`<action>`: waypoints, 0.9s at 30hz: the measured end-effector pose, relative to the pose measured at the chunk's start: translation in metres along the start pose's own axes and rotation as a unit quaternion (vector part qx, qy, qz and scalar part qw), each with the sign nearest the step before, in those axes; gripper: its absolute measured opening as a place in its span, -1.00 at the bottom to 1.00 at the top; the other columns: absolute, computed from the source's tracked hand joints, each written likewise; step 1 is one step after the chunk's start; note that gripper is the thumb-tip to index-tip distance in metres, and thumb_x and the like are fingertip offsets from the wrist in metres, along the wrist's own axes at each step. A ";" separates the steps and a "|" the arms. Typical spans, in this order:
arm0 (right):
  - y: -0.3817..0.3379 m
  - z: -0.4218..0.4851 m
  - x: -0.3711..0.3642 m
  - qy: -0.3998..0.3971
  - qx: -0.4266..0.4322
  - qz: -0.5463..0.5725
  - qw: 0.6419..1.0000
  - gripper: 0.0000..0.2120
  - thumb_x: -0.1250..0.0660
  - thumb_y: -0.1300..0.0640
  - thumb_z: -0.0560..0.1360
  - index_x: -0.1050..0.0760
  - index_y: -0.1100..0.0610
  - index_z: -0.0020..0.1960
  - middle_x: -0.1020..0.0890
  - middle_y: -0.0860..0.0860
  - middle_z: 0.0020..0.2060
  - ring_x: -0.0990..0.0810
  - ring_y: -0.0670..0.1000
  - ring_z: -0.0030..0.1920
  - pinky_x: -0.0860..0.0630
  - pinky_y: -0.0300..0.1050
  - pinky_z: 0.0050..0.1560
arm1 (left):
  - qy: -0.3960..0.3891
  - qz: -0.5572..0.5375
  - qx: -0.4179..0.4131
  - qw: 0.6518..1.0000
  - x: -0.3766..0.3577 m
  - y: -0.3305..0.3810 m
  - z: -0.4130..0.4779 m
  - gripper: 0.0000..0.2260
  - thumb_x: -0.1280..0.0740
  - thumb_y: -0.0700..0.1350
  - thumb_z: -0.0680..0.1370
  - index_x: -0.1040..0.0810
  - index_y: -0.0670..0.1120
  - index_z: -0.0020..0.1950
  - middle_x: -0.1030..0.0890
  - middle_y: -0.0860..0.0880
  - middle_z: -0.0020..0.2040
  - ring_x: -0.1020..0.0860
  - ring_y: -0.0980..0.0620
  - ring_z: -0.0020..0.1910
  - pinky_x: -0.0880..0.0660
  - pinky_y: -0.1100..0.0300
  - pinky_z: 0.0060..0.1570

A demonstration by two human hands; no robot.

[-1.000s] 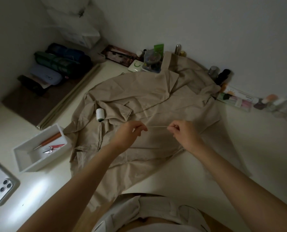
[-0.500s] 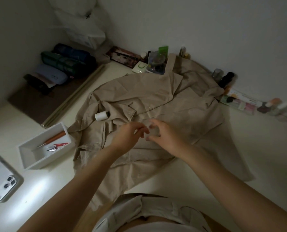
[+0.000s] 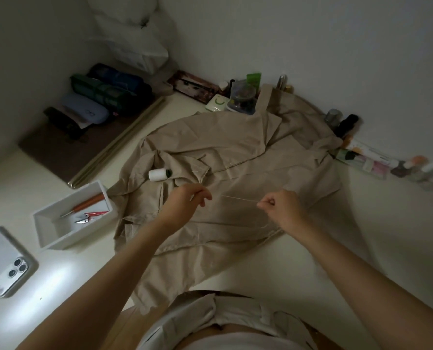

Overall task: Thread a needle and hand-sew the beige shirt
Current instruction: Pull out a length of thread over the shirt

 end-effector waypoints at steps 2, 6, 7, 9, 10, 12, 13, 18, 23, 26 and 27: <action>0.011 0.001 -0.003 -0.037 -0.023 -0.058 0.997 -0.80 -0.37 0.07 0.52 -0.62 0.19 -0.18 -0.62 0.07 -0.30 -0.61 0.05 -0.19 -0.36 -0.21 -0.24 | -0.004 0.007 -0.004 1.000 0.000 0.000 -0.001 -0.80 -0.23 -0.23 0.61 -0.62 -0.09 -0.11 -0.54 0.14 -0.33 -0.51 0.23 -0.26 -0.38 0.49 -0.17; -0.013 -0.008 -0.004 -0.065 0.036 -0.140 0.987 -0.59 -0.34 -0.04 0.51 -0.47 0.11 0.29 -0.52 0.05 0.20 -0.50 0.08 0.22 -0.45 -0.05 0.16 | -0.018 0.022 -0.023 0.999 -0.004 0.002 -0.001 -0.79 -0.24 -0.21 0.60 -0.59 0.02 -0.15 -0.54 0.18 -0.33 -0.53 0.22 -0.25 -0.43 0.34 -0.16; -0.027 -0.010 -0.005 -0.068 0.061 -0.116 0.989 -0.49 -0.35 -0.05 0.51 -0.36 0.09 0.40 -0.44 0.02 0.29 -0.45 0.05 0.26 -0.42 -0.06 0.20 | -0.023 0.027 -0.026 0.999 -0.006 0.004 -0.001 -0.79 -0.24 -0.20 0.60 -0.59 0.03 -0.15 -0.54 0.18 -0.32 -0.52 0.22 -0.25 -0.44 0.31 -0.16; -0.056 -0.017 -0.009 -0.083 0.097 -0.015 0.992 -0.43 -0.36 -0.01 0.50 -0.27 0.06 0.44 -0.42 -0.04 0.29 -0.49 0.00 0.17 -0.42 -0.15 0.13 | -0.030 0.022 -0.041 0.998 -0.010 0.011 -0.002 -0.80 -0.25 -0.20 0.60 -0.60 -0.01 -0.14 -0.54 0.17 -0.31 -0.50 0.23 -0.26 -0.40 0.34 -0.19; -0.069 -0.021 -0.012 -0.095 0.115 0.039 0.988 -0.47 -0.38 0.01 0.49 -0.32 0.06 0.41 -0.48 -0.08 0.21 -0.53 -0.06 0.06 -0.44 -0.17 0.07 | -0.031 0.018 -0.053 0.998 -0.011 0.016 -0.002 -0.82 -0.25 -0.21 0.59 -0.61 -0.05 -0.13 -0.54 0.16 -0.31 -0.50 0.24 -0.27 -0.38 0.38 -0.20; -0.084 -0.023 -0.019 -0.105 0.143 0.099 0.979 -0.69 -0.37 0.10 0.51 -0.48 0.08 0.23 -0.57 -0.15 -0.10 -0.52 -0.19 -0.22 -0.46 -0.20 -0.11 | -0.027 0.015 -0.076 0.997 -0.012 0.023 -0.004 -0.83 -0.27 -0.23 0.58 -0.62 -0.12 -0.14 -0.54 0.13 -0.30 -0.49 0.25 -0.28 -0.35 0.43 -0.21; -0.084 -0.022 -0.019 -0.093 0.146 0.115 0.978 -0.81 -0.34 0.15 0.52 -0.53 0.11 0.14 -0.57 -0.16 -0.21 -0.51 -0.20 -0.31 -0.47 -0.21 -0.21 | -0.026 0.013 -0.085 0.996 -0.011 0.024 -0.005 -0.83 -0.28 -0.23 0.58 -0.62 -0.14 -0.15 -0.54 0.13 -0.31 -0.50 0.26 -0.28 -0.34 0.44 -0.21; -0.064 -0.019 -0.014 -0.041 0.122 0.136 0.982 -0.86 -0.33 0.16 0.54 -0.63 0.15 -0.14 -0.56 -0.06 -0.43 -0.51 -0.17 -0.48 -0.49 -0.31 -0.37 | -0.015 0.010 -0.053 0.998 -0.002 0.010 -0.008 -0.82 -0.26 -0.25 0.59 -0.63 -0.12 -0.11 -0.53 0.19 -0.34 -0.51 0.32 -0.24 -0.36 0.45 -0.22; -0.022 -0.011 -0.009 0.011 0.051 0.108 0.993 -0.81 -0.33 0.17 0.53 -0.66 0.22 -0.18 -0.62 0.01 -0.41 -0.52 -0.16 -0.48 -0.58 -0.11 -0.27 | 0.008 0.001 -0.026 1.000 0.008 0.001 -0.010 -0.83 -0.24 -0.25 0.60 -0.61 -0.13 -0.09 -0.56 0.14 -0.31 -0.52 0.37 -0.23 -0.36 0.51 -0.17; 0.001 -0.009 -0.005 0.005 0.005 0.024 1.000 -0.78 -0.32 0.17 0.54 -0.65 0.27 -0.16 -0.69 0.10 -0.28 -0.58 -0.09 -0.35 -0.56 -0.12 -0.17 | 0.014 0.013 -0.009 1.000 0.013 -0.006 -0.009 -0.85 -0.25 -0.23 0.60 -0.60 -0.11 -0.10 -0.56 0.17 -0.31 -0.52 0.37 -0.23 -0.36 0.52 -0.18; 0.005 -0.009 -0.004 -0.014 -0.005 -0.020 1.000 -0.77 -0.32 0.14 0.55 -0.65 0.24 -0.18 -0.69 0.10 -0.24 -0.62 -0.01 -0.25 -0.54 -0.14 -0.15 | 0.012 0.017 -0.006 1.000 0.013 -0.008 -0.009 -0.85 -0.25 -0.22 0.59 -0.59 -0.10 -0.10 -0.56 0.18 -0.31 -0.52 0.37 -0.23 -0.35 0.53 -0.18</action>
Point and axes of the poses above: each hand's wrist, its own z-axis towards the middle knuckle, its own x-axis out of the back of the hand, y = z × x, the point moved 5 cm from there along z, towards the middle knuckle
